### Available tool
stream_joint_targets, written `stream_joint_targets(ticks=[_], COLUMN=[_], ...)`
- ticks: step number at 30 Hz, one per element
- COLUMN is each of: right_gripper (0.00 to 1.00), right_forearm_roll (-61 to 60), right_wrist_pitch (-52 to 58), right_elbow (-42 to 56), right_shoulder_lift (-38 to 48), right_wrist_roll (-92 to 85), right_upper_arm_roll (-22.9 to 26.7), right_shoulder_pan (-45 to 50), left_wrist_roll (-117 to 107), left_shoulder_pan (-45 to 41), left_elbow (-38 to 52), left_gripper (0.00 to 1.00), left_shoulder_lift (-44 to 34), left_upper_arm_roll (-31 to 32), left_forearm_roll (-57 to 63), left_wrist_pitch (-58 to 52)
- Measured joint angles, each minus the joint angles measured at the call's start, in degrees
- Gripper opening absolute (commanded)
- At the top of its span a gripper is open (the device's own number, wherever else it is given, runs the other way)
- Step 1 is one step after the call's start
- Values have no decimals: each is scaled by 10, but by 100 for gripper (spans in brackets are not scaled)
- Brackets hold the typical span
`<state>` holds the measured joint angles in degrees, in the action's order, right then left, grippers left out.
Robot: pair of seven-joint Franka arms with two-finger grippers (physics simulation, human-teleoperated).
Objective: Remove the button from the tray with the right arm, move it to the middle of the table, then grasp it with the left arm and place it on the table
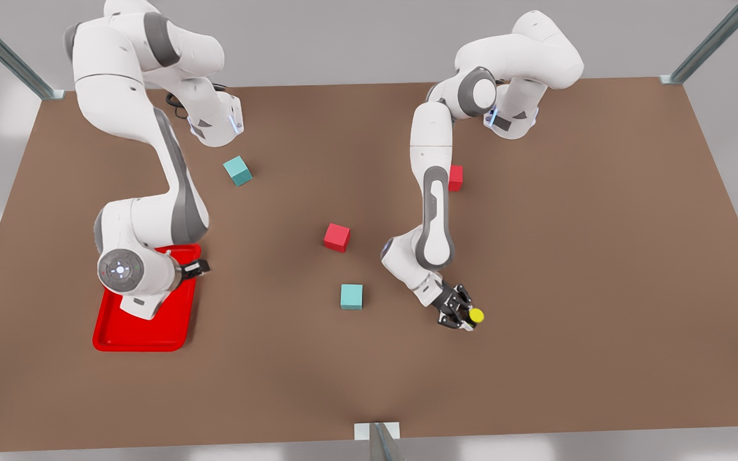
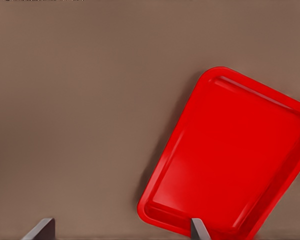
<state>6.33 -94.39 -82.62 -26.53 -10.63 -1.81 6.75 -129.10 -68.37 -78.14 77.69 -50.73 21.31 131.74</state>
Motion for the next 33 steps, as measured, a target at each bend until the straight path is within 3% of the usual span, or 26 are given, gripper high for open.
stream_joint_targets(ticks=[4, 5, 6, 12, 33], right_gripper=[100, 100, 100, 100, 100], right_forearm_roll=[-3, -3, -4, -8, -40], right_wrist_pitch=[9, 14, 19, 25, -18], right_elbow=[1, -2, -11, -59, -59], right_shoulder_lift=[29, 52, 78, 166, 128], right_wrist_roll=[-1, -1, -2, -4, -55], right_upper_arm_roll=[-5, -13, -19, -30, -33], right_shoulder_pan=[-36, -57, -69, -100, -112], left_wrist_roll=[-9, -11, -14, -33, -15], left_shoulder_pan=[-4, -6, -8, -9, -33], left_elbow=[2, 3, 3, 3, -28], left_gripper=[47, 77, 100, 100, 100], left_shoulder_lift=[0, -1, -1, -3, -57], left_upper_arm_roll=[0, 0, 0, 0, -10], left_forearm_roll=[0, 1, 3, 11, 25], left_wrist_pitch=[-3, -4, -5, -8, -35])
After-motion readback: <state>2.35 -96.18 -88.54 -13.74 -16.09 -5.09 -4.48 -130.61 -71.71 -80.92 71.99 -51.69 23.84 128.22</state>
